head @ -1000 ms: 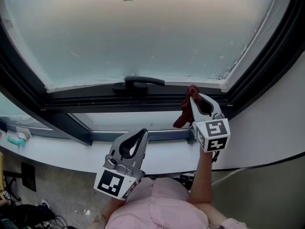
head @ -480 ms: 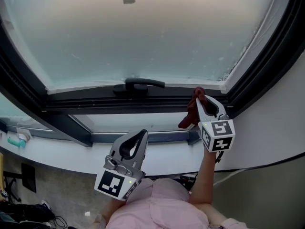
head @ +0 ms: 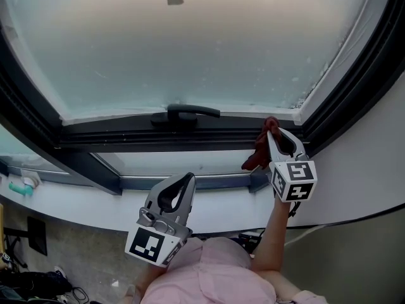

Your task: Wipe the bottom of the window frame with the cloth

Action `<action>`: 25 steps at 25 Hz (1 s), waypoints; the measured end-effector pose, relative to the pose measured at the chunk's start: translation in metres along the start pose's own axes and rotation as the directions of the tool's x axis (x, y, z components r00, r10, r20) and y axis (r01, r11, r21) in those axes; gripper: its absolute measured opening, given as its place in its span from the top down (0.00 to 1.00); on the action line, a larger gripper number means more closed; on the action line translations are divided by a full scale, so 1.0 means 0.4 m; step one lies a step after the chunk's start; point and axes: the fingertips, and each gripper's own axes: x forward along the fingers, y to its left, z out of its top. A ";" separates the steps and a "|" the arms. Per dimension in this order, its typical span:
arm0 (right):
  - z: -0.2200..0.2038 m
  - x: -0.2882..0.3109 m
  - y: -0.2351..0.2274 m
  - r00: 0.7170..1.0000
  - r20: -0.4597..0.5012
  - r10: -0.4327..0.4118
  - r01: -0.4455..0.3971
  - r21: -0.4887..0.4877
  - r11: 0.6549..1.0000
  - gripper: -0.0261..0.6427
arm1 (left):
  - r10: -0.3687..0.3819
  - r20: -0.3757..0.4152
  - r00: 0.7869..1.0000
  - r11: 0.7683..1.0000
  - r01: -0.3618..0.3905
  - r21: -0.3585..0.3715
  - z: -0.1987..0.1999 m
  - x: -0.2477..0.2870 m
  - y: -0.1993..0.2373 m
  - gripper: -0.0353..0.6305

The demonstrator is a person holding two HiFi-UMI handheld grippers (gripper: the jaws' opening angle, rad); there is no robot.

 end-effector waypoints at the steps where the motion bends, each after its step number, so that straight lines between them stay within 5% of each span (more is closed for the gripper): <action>1: -0.001 -0.001 -0.005 1.000 0.000 -0.006 0.006 0.003 1.000 0.86 | 0.000 -0.001 1.000 1.000 0.000 -0.002 -0.001 0.000 0.001 0.95; 25: -0.030 -0.021 -0.103 0.991 -0.039 -0.130 0.131 0.025 0.991 0.86 | 0.028 0.006 1.000 0.999 -0.028 -0.027 -0.006 -0.032 0.056 0.95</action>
